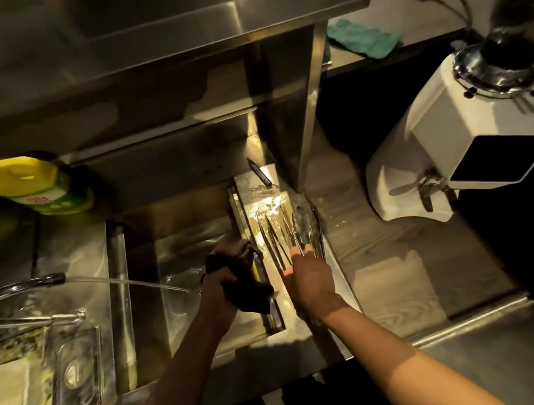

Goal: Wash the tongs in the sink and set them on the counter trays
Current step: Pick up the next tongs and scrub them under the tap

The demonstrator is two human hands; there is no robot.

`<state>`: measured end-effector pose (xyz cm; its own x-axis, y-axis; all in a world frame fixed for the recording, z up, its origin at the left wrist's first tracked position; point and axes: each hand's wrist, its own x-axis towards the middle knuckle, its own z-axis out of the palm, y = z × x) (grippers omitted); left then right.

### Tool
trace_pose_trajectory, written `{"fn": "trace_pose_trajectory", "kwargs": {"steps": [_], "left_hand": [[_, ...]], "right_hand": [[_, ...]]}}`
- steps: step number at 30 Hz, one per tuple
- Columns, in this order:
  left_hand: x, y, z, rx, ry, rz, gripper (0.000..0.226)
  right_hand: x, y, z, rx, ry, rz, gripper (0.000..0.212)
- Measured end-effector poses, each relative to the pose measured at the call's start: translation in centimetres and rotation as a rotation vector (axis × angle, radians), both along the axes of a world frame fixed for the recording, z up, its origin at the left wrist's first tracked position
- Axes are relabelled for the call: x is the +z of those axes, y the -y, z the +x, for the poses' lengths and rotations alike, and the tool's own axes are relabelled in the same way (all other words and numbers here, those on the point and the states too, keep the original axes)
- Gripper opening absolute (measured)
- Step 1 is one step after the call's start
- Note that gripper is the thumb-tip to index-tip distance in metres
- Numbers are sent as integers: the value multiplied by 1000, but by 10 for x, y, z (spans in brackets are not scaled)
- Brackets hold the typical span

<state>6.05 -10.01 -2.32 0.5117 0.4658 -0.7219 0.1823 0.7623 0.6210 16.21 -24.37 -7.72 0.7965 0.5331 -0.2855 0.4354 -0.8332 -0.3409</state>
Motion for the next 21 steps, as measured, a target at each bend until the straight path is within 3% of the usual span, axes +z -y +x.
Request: {"fn": "trace_pose_trajectory", "kwargs": {"steps": [6, 10, 15, 19, 21], "left_hand": [[-7, -27, -16, 37, 21, -4, 39], [-13, -53, -31, 119, 64, -83, 30], [-25, -96, -56, 112, 154, -68, 61], [-33, -141, -76, 143, 284, -82, 26], [-34, -160, -88, 122, 336, -53, 33]], "right_hand": [[11, -3, -4, -24, -60, 222, 27], [18, -28, -9, 85, -278, 288, 26], [13, -80, -41, 203, -364, 302, 37], [7, -117, -67, 226, -446, 302, 42], [4, -138, -80, 296, -475, 284, 41]]}}
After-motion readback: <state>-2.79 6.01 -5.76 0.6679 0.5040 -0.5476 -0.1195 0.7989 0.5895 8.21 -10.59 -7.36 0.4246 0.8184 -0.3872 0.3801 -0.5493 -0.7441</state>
